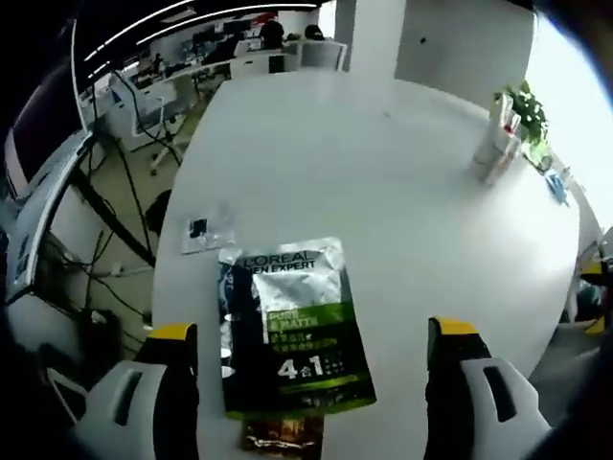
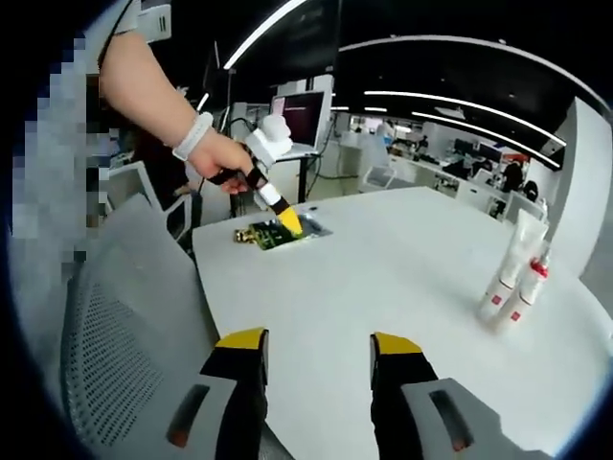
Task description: Arrange the skincare products in the storage area until every visible bottle or jar stands upright without overlapping.
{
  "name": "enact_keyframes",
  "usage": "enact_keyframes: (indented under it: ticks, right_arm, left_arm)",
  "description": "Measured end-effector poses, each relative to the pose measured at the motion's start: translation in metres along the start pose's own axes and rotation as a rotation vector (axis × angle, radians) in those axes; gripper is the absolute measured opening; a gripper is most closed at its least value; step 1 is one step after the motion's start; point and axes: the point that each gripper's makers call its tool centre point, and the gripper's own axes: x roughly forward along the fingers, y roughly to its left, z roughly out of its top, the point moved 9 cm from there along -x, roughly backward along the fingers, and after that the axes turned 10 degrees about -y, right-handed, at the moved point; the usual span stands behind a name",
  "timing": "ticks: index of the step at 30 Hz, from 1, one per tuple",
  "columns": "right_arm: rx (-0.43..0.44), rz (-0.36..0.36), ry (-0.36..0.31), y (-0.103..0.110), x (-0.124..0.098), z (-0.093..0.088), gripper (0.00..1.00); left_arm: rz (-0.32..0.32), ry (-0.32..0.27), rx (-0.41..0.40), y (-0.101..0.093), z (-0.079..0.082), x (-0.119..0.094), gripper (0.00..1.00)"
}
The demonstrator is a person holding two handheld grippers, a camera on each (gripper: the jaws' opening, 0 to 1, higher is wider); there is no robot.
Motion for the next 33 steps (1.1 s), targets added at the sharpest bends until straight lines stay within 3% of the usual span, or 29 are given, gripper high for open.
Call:
enact_keyframes:
  ticks: [8, 13, 15, 16, 27, 29, 33]
  right_arm:
    - [0.006, -0.021, 0.022, -0.003, 0.000, -0.003, 0.35]
    - [0.007, -0.025, 0.038, -0.004, 0.000, -0.004, 0.33]
    - [0.005, -0.026, 0.047, -0.005, 0.000, -0.005, 0.32]
    - [0.009, -0.025, 0.047, -0.005, 0.000, -0.005, 0.31]
    - [0.005, -0.022, 0.066, -0.005, 0.000, -0.007, 0.27]
    - [0.004, -0.022, 0.071, -0.006, 0.000, -0.007, 0.26]
    - [-0.001, -0.021, 0.079, -0.006, 0.000, -0.008, 0.24]
  left_arm:
    - [0.021, 0.048, 0.043, 0.006, -0.005, 0.016, 0.88]
    - [0.026, 0.085, 0.058, 0.003, -0.011, 0.021, 0.76]
    - [-0.005, 0.114, 0.058, 0.001, -0.016, 0.024, 0.68]
    - [0.016, 0.078, 0.054, 0.002, -0.013, 0.025, 0.68]
    - [0.008, 0.054, 0.050, 0.005, -0.010, 0.025, 0.57]
    - [0.013, 0.045, 0.048, 0.008, -0.010, 0.022, 0.49]
    - [-0.020, 0.026, 0.094, 0.003, -0.010, 0.022, 0.42]
